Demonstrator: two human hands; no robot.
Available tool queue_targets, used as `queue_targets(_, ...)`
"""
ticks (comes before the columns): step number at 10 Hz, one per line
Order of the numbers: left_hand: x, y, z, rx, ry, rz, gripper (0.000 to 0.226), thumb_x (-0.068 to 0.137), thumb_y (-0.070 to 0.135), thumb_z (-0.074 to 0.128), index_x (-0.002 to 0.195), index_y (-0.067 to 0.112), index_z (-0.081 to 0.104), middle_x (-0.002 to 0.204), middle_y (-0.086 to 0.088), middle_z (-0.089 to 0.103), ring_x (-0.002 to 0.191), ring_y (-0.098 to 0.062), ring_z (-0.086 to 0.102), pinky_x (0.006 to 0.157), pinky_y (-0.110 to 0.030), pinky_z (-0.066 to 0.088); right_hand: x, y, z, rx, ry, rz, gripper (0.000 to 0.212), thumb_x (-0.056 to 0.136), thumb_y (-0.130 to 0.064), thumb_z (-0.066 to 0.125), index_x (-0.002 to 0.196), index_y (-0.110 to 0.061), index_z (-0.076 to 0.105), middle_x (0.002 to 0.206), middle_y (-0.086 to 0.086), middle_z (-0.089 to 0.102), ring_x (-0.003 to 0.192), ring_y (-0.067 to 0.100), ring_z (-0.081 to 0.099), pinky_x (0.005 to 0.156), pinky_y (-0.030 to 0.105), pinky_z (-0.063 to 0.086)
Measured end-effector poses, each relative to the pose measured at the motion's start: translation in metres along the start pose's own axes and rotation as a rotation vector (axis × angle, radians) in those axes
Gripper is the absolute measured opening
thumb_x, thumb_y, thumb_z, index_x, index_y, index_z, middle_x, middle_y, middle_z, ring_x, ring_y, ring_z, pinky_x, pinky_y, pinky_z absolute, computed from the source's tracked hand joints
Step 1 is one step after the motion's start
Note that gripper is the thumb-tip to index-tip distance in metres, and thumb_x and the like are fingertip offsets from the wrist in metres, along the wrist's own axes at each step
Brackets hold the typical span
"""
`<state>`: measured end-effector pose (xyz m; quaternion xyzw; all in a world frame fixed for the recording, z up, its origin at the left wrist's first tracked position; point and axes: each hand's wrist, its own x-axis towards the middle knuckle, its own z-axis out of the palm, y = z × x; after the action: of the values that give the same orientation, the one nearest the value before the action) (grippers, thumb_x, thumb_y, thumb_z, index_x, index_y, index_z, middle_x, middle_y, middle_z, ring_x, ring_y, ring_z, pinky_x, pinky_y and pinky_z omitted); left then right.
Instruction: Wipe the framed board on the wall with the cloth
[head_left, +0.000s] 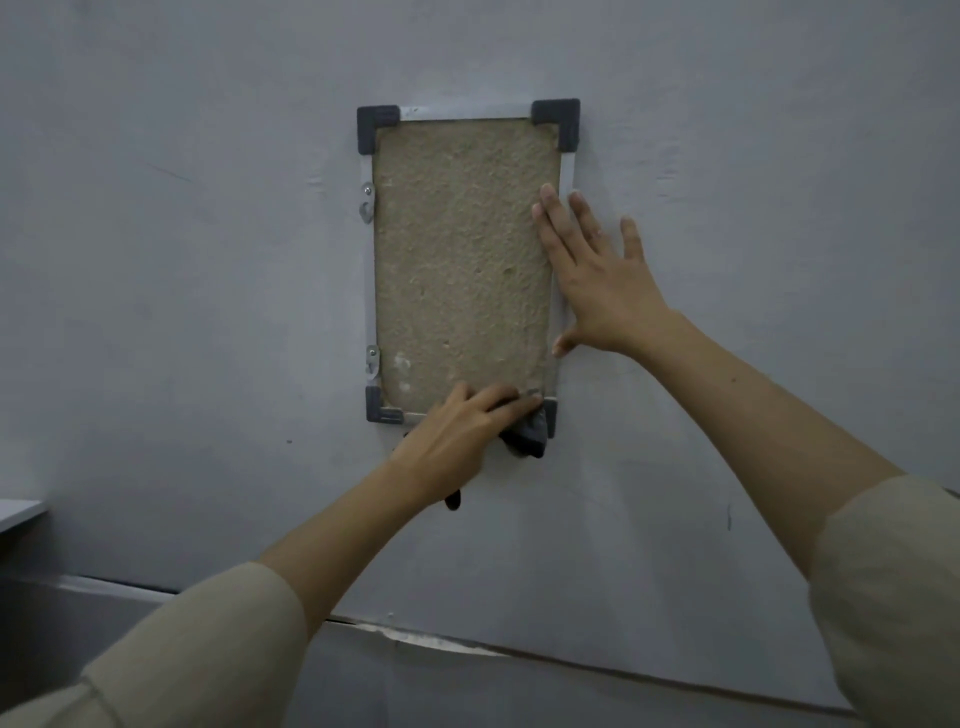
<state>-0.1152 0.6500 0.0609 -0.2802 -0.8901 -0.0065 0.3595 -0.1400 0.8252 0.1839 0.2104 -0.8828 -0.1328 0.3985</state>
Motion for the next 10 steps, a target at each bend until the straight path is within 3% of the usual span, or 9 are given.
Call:
queue_targets(1,0.006,-0.012,-0.009,-0.015,0.129,-0.075,0.077,0.073,-0.023,0.043,0.138,0.017,0.042,0.133,-0.012,0.05,0.091,-0.035,0.048,0.076,-0.047,0.05,0.0,0.0,0.0,0.002,0.003,-0.003,0.139,0.06,-0.053,0.079,0.149,-0.012,-0.019,0.155,0.001,-0.027,0.144,0.023,-0.02,0.113,0.059,0.002)
queue_targets(2,0.004,-0.007,-0.007,-0.02,0.128,-0.123,0.078,0.073,-0.023,0.042,0.14,0.018,0.039,0.134,-0.013,0.049,0.091,-0.034,0.046,0.08,-0.046,0.049,0.0,-0.001,0.0,0.005,0.003,-0.002,0.138,0.061,-0.051,0.079,0.149,-0.012,-0.019,0.155,0.001,-0.027,0.144,0.023,-0.02,0.113,0.059,0.002)
queue_targets(3,0.003,-0.005,-0.009,0.037,-0.072,-0.023,0.077,0.083,-0.016,0.037,0.145,0.027,0.027,0.143,-0.003,0.037,0.099,-0.027,0.041,0.085,-0.043,0.047,0.0,-0.001,-0.001,0.004,-0.004,0.004,0.138,0.061,-0.051,0.079,0.149,-0.011,-0.02,0.155,0.001,-0.028,0.144,0.023,-0.021,0.113,0.058,0.001)
queue_targets(4,0.009,-0.016,-0.016,0.042,0.024,-0.031,0.075,0.081,-0.016,0.038,0.143,0.026,0.032,0.142,-0.004,0.041,0.101,-0.029,0.042,0.085,-0.046,0.047,0.001,0.0,0.0,0.007,-0.005,-0.001,0.139,0.061,-0.052,0.079,0.149,-0.011,-0.02,0.155,0.001,-0.029,0.144,0.023,-0.021,0.113,0.058,0.001)
queue_targets(5,0.008,-0.018,-0.013,-0.064,0.267,-0.21,0.075,0.073,-0.024,0.045,0.137,0.016,0.044,0.13,-0.014,0.052,0.094,-0.038,0.05,0.083,-0.048,0.049,0.0,0.0,0.0,0.01,-0.01,-0.001,0.138,0.061,-0.052,0.079,0.149,-0.011,-0.02,0.155,0.001,-0.029,0.144,0.023,-0.022,0.113,0.058,0.001)
queue_targets(6,-0.003,-0.01,0.007,-0.001,0.245,-0.105,0.082,0.064,-0.029,0.049,0.134,0.012,0.047,0.124,-0.017,0.056,0.082,-0.037,0.053,0.072,-0.045,0.053,0.0,-0.001,-0.001,0.008,-0.01,0.001,0.138,0.061,-0.052,0.079,0.149,-0.011,-0.02,0.155,0.001,-0.029,0.144,0.023,-0.022,0.113,0.058,0.001)
queue_targets(7,-0.01,-0.006,0.011,0.036,0.011,0.035,0.081,0.072,-0.023,0.043,0.14,0.02,0.038,0.137,-0.009,0.047,0.093,-0.034,0.048,0.077,-0.048,0.051,0.0,0.0,-0.001,0.007,-0.008,0.003,0.139,0.061,-0.052,0.079,0.149,-0.011,-0.02,0.155,0.001,-0.029,0.144,0.023,-0.022,0.113,0.058,0.001)
queue_targets(8,0.005,-0.013,-0.011,0.067,0.025,0.049,0.073,0.078,-0.017,0.04,0.141,0.021,0.038,0.139,-0.008,0.044,0.098,-0.034,0.046,0.08,-0.049,0.049,0.0,0.0,-0.001,0.007,-0.013,0.002,0.138,0.061,-0.052,0.079,0.149,-0.011,-0.021,0.155,0.001,-0.029,0.144,0.023,-0.022,0.113,0.058,0.0)
queue_targets(10,0.057,-0.037,-0.06,0.082,0.276,-0.076,0.059,0.085,-0.011,0.042,0.137,0.017,0.044,0.133,-0.016,0.049,0.101,-0.04,0.05,0.087,-0.048,0.046,0.0,0.0,-0.001,0.013,-0.016,-0.006,0.14,0.059,-0.052,0.08,0.149,-0.012,-0.02,0.155,0.001,-0.028,0.144,0.023,-0.022,0.113,0.058,0.001)
